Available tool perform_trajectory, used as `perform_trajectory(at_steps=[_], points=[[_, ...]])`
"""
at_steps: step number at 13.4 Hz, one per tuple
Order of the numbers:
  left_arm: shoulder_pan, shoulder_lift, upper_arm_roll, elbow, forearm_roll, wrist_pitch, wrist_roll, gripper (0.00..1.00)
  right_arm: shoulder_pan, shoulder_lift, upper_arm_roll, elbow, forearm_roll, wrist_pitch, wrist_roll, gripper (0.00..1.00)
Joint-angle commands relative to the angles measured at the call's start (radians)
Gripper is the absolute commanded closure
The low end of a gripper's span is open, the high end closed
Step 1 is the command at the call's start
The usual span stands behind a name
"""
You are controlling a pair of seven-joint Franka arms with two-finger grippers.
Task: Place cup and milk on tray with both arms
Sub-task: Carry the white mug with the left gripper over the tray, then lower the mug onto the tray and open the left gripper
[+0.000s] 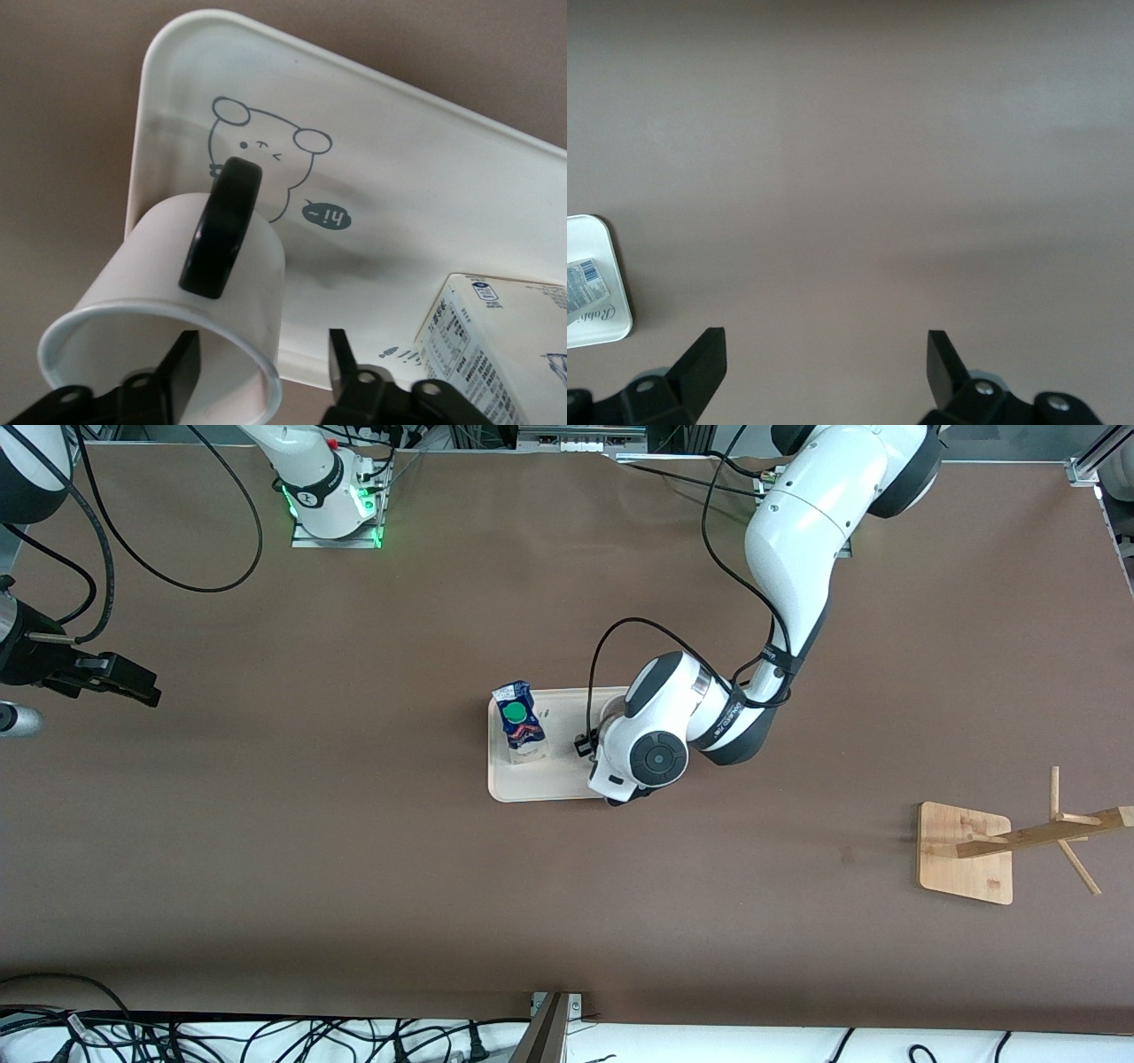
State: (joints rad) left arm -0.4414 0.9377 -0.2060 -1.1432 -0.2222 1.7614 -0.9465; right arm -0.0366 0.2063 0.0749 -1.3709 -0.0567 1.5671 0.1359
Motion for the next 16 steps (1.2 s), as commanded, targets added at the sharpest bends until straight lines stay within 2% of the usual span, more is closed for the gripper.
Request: perform_trajectory(at_steps=[1,3,6,9,12,14,16], points=[[0.010,-0.040,0.000,0.014,0.021,-0.066,0.020,0.00,-0.009,-0.041,-0.022,-0.034,0.006,0.005,0.008,0.00],[0.036,-0.106,0.002,0.014,0.023,-0.109,0.076,0.00,-0.009,-0.039,-0.058,-0.037,0.008,0.008,0.008,0.00],[0.104,-0.236,0.005,0.005,0.033,-0.135,0.223,0.00,-0.011,-0.030,-0.064,-0.031,0.008,0.010,0.007,0.00],[0.180,-0.356,0.005,0.006,0.159,-0.245,0.466,0.00,-0.011,-0.028,-0.064,-0.031,0.020,0.020,-0.001,0.00],[0.292,-0.437,0.007,0.006,0.165,-0.350,0.636,0.00,-0.005,-0.027,-0.056,-0.030,0.023,0.022,-0.044,0.00],[0.302,-0.509,0.034,0.002,0.231,-0.388,0.728,0.00,0.003,-0.013,-0.056,-0.030,0.023,0.021,-0.045,0.00],[0.312,-0.592,0.071,-0.071,0.248,-0.381,0.878,0.00,0.003,-0.013,-0.058,-0.030,0.023,0.016,-0.045,0.00]])
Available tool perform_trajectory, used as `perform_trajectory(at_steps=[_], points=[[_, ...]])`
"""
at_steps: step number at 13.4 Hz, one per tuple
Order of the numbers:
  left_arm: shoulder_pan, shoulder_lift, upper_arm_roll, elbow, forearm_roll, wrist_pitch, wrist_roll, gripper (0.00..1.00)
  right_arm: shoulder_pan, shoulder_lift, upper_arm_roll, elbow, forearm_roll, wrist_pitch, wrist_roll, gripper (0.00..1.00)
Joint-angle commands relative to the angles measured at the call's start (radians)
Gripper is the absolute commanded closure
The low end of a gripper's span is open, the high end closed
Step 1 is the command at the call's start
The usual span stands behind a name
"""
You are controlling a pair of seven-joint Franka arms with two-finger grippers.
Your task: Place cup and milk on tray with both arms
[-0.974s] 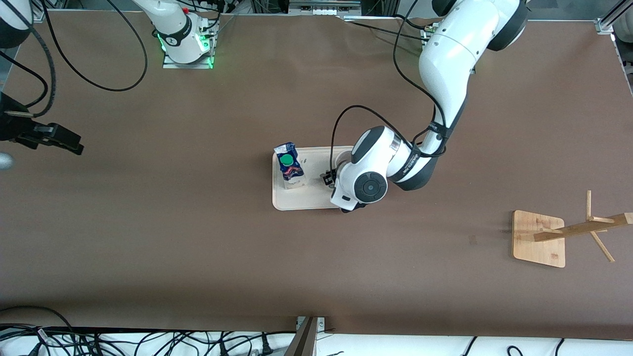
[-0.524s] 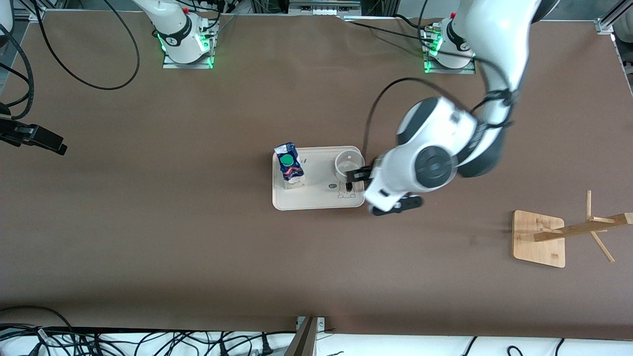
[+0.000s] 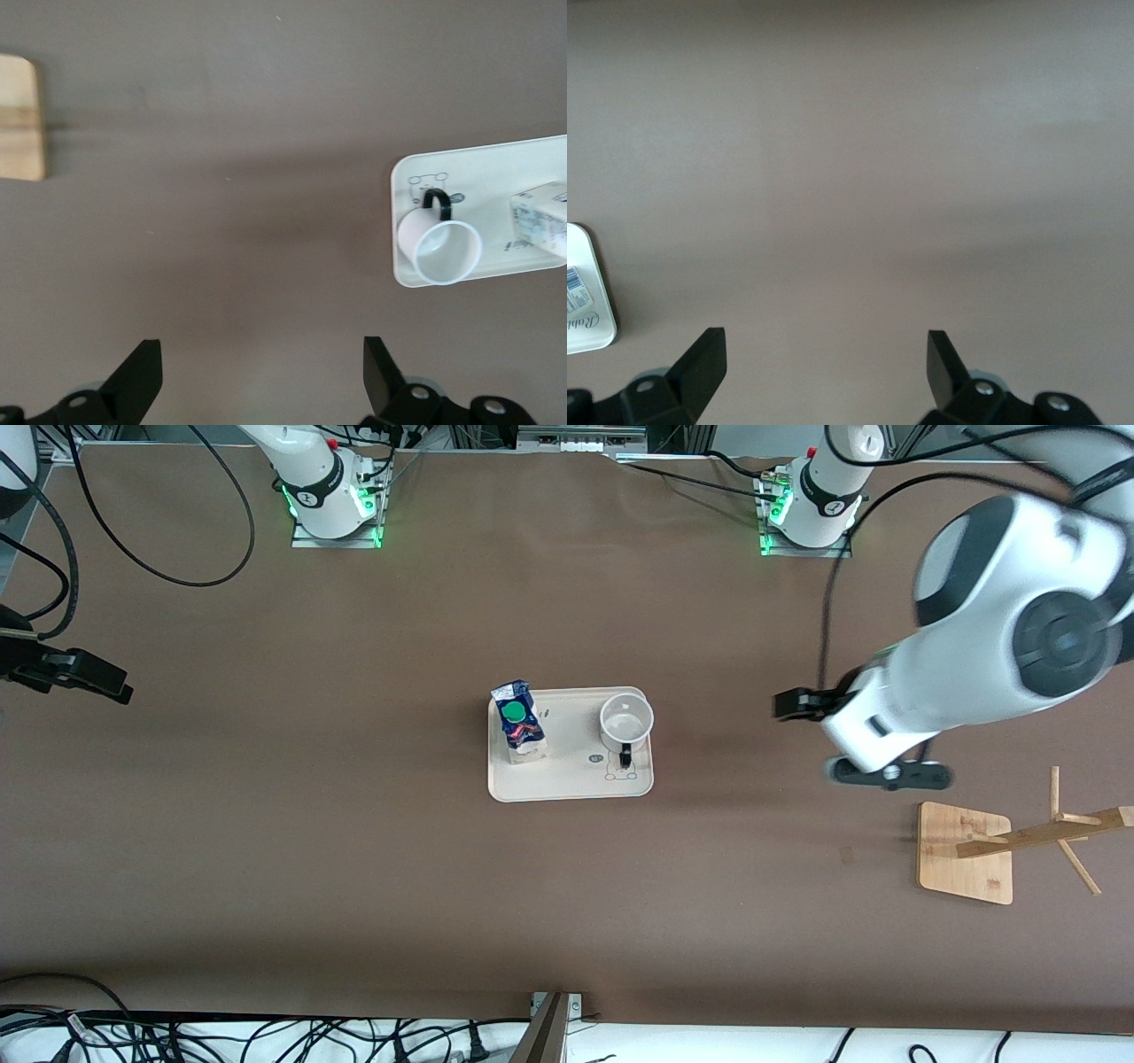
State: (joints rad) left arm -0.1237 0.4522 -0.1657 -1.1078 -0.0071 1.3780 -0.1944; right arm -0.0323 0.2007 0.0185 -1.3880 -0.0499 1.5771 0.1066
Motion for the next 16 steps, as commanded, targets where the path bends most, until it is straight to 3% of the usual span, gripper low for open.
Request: perform_trajectory(at_steps=[1,3,6,16], points=[[-0.007,-0.154,0.093,-0.145,0.032,0.031,0.203,0.00,-0.001,-0.007,-0.002,-0.013,0.025,0.003,-0.018,0.00],[0.004,-0.269,0.144,-0.287,0.036,0.166,0.274,0.00,-0.001,-0.007,-0.003,-0.013,0.073,0.003,-0.016,0.00],[0.081,-0.424,0.126,-0.495,0.041,0.314,0.294,0.00,-0.001,-0.006,-0.002,-0.013,0.088,0.009,-0.033,0.00],[0.102,-0.451,0.137,-0.534,0.039,0.297,0.286,0.00,-0.003,-0.006,-0.005,-0.013,0.081,0.007,-0.127,0.00]])
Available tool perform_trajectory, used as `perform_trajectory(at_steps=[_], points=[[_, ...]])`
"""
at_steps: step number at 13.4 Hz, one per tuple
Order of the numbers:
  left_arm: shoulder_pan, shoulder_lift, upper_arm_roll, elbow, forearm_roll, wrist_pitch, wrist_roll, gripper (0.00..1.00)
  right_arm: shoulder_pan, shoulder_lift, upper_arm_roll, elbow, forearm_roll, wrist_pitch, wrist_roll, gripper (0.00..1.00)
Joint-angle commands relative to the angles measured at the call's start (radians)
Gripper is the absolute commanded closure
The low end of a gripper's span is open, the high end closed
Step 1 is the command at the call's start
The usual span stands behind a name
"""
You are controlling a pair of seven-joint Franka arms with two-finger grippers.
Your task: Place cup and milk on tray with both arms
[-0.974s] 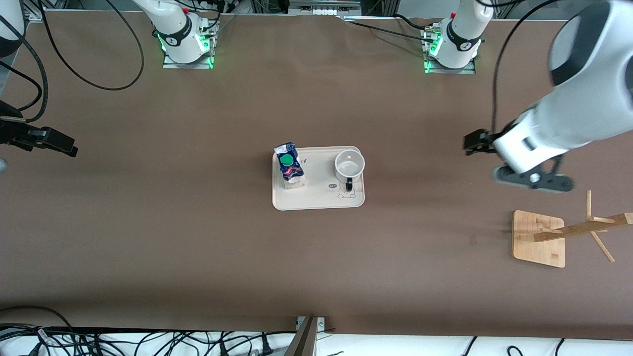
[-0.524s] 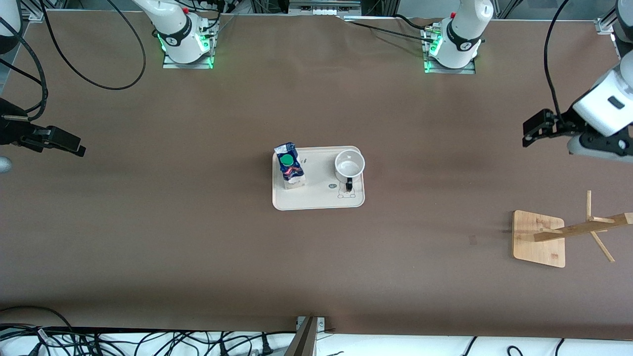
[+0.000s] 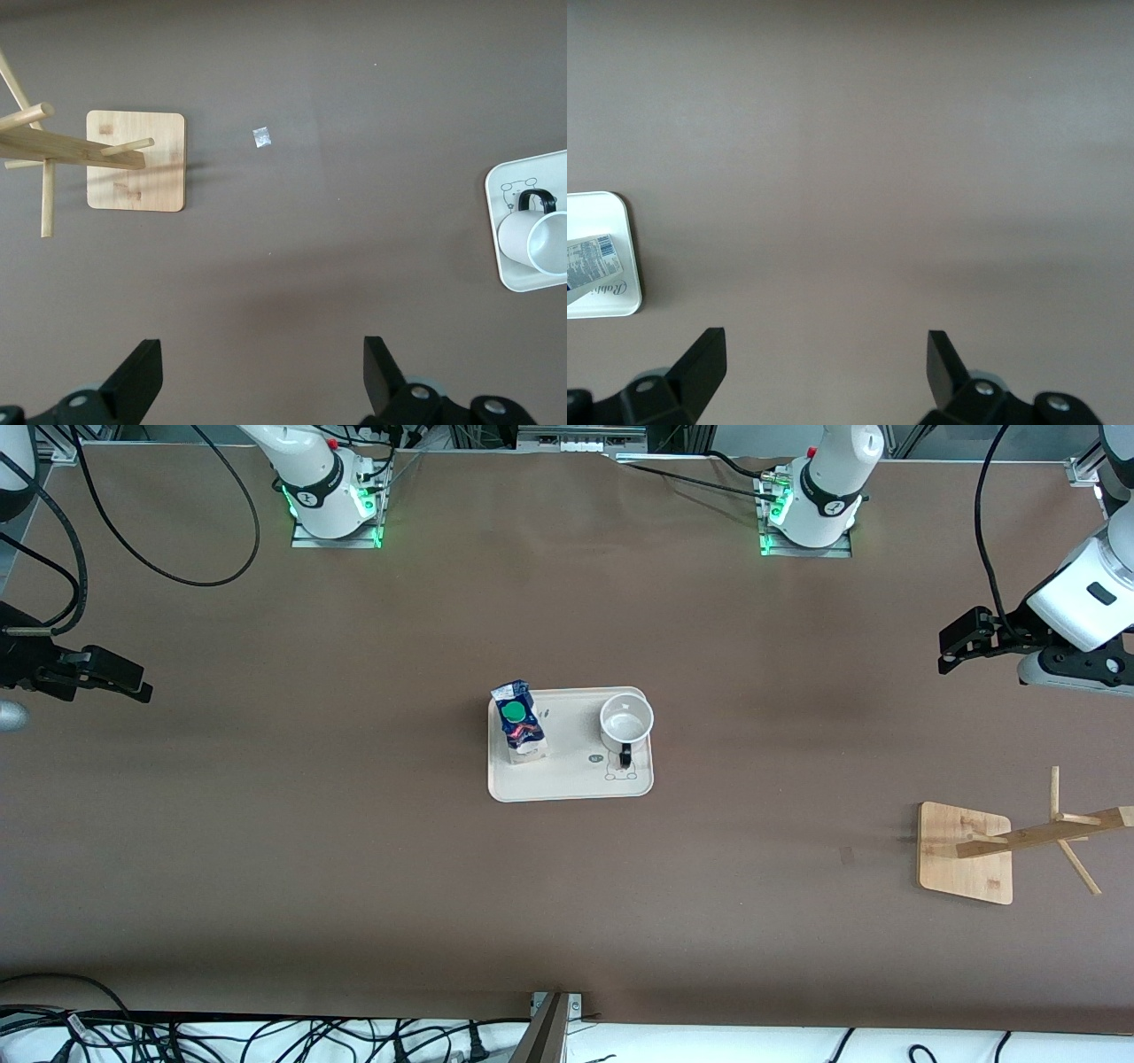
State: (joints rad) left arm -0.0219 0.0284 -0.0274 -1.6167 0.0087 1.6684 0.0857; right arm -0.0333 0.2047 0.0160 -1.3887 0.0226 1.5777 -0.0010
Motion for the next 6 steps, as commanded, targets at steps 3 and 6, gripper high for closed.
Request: perform_trajectory(at_steps=[3,6], points=[[-0.041,-0.032,0.041,-0.029,0.024,-0.002,0.006,0.00,-0.003,-0.010,-0.002,-0.012,0.007,0.007,-0.019,0.00],[-0.039,-0.032,0.041,-0.031,0.024,-0.004,0.006,0.00,-0.008,-0.010,-0.005,-0.013,0.000,0.005,-0.019,0.00]])
